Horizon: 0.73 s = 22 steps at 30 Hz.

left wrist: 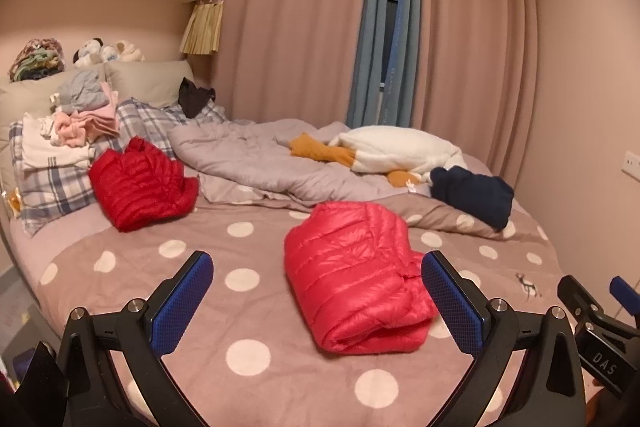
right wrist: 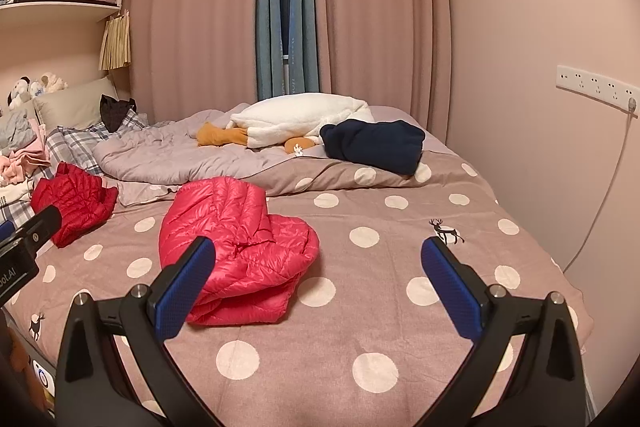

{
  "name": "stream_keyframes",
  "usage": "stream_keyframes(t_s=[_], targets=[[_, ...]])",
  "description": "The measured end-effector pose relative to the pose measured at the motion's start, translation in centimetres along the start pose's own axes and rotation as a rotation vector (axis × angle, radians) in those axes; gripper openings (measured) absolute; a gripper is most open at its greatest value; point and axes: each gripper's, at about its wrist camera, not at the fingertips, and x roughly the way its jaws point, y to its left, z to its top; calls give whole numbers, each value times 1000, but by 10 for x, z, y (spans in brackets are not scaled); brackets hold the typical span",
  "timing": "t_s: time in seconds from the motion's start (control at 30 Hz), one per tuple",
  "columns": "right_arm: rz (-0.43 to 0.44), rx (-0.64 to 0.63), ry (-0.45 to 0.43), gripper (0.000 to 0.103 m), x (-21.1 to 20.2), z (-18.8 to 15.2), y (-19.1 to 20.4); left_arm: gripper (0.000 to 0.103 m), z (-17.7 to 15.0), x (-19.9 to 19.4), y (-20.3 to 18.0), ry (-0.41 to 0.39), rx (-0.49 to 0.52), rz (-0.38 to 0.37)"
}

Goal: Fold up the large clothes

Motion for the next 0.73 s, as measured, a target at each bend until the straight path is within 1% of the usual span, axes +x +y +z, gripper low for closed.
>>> stream_keyframes(t_s=[0.47,0.73], targets=[[3,-17,6,103,1,-2,6,103,-3,0,3,7,-5,-1],[-1,-27,13,103,1,-3,12,103,-5,2,9,30,-6,-12]])
